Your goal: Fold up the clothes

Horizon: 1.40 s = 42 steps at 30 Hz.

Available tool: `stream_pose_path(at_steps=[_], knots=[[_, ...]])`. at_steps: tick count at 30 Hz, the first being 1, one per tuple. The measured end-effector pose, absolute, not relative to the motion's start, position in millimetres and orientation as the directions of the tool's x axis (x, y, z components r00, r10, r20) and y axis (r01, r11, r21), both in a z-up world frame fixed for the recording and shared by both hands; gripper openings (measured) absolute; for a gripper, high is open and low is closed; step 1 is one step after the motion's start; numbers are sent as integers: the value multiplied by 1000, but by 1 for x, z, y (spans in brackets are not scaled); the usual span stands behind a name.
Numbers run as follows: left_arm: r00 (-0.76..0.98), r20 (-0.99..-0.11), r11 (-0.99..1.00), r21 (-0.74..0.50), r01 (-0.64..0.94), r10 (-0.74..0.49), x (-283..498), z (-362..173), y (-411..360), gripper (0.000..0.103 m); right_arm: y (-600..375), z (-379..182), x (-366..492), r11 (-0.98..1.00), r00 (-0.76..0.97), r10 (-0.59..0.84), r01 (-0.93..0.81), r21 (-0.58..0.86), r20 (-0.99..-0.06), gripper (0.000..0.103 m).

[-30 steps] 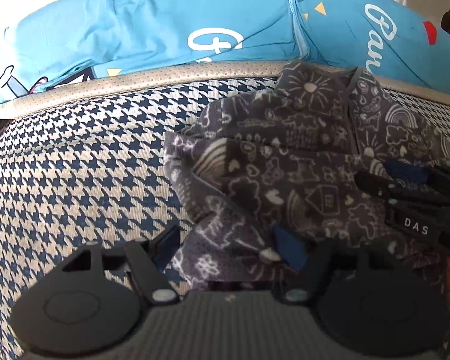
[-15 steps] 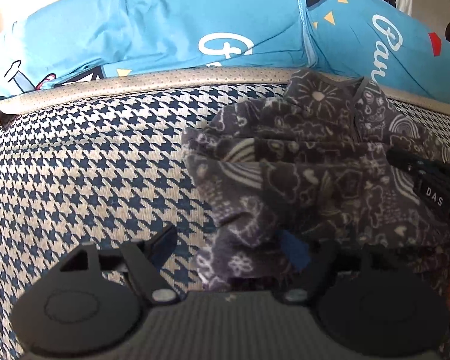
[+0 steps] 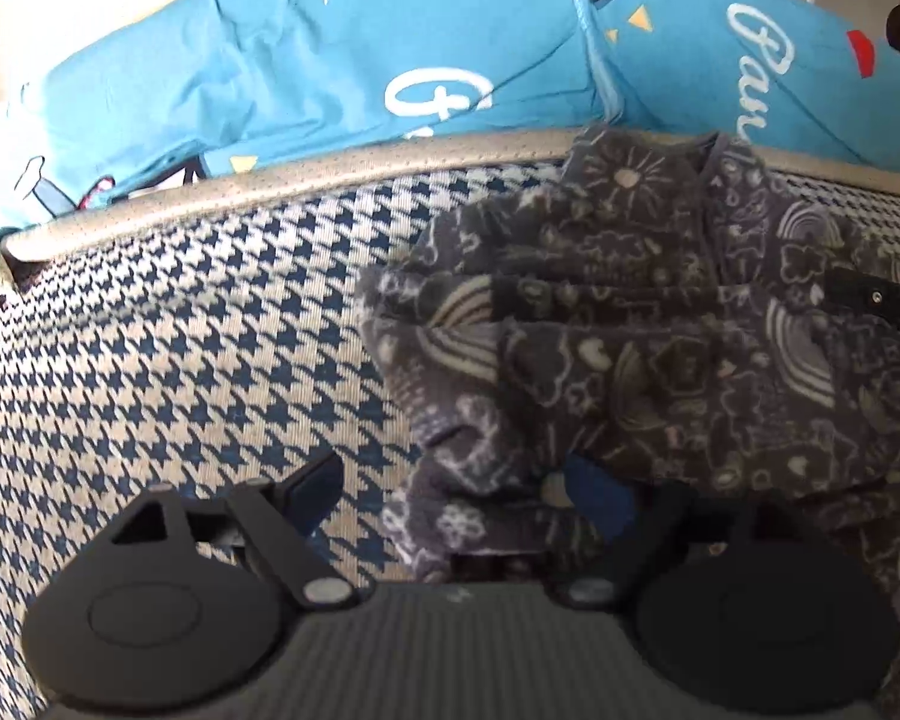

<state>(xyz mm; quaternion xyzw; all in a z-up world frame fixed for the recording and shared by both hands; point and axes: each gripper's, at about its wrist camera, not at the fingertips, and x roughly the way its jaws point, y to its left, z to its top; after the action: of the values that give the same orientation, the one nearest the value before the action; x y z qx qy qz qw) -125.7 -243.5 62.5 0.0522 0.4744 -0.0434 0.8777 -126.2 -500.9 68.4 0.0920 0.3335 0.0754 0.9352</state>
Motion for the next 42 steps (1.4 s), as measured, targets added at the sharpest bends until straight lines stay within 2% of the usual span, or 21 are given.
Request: stream_pose_path(at_steps=[12,18,23,26,27,29,30,31,34,39,42], knots=[[590,-806,996,12,86,-41,-123,74,-250,89,-577,85,-156,987,797,105,-10,162,-595,40],[561,-825,995,-18,96,-69,-121,66,-259,90,-578,75,-159,989,766,116,-34,140,-632,45],[546,-835,994,-5,107,-63,-121,61,-266,90,-570,62,-157,994,732,101,-52,92,-674,45],[541,-839,994,1,112,-61,-121,58,-268,93,-572,53,-155,992,702,114,-46,115,-703,45],[541,-839,993,2,114,-61,-121,58,-269,94,-573,51,-155,991,696,124,-46,129,-707,42],[542,-838,993,4,118,-61,-121,58,-269,96,-573,52,-156,990,700,131,-52,133,-702,25],[542,-838,993,5,119,-61,-121,58,-270,96,-573,53,-157,989,703,134,-57,134,-698,13],[542,-838,993,9,121,-58,-121,57,-270,96,-574,55,-158,989,709,133,-53,135,-692,11],[542,-839,992,16,122,-53,-120,57,-270,96,-573,64,-162,994,740,84,-16,107,-667,6],[529,-848,993,27,119,-40,-118,51,-269,97,-580,73,-164,995,759,8,59,81,-651,6],[521,-853,992,42,121,-27,-118,47,-269,98,-581,63,-158,995,698,9,66,77,-716,8]])
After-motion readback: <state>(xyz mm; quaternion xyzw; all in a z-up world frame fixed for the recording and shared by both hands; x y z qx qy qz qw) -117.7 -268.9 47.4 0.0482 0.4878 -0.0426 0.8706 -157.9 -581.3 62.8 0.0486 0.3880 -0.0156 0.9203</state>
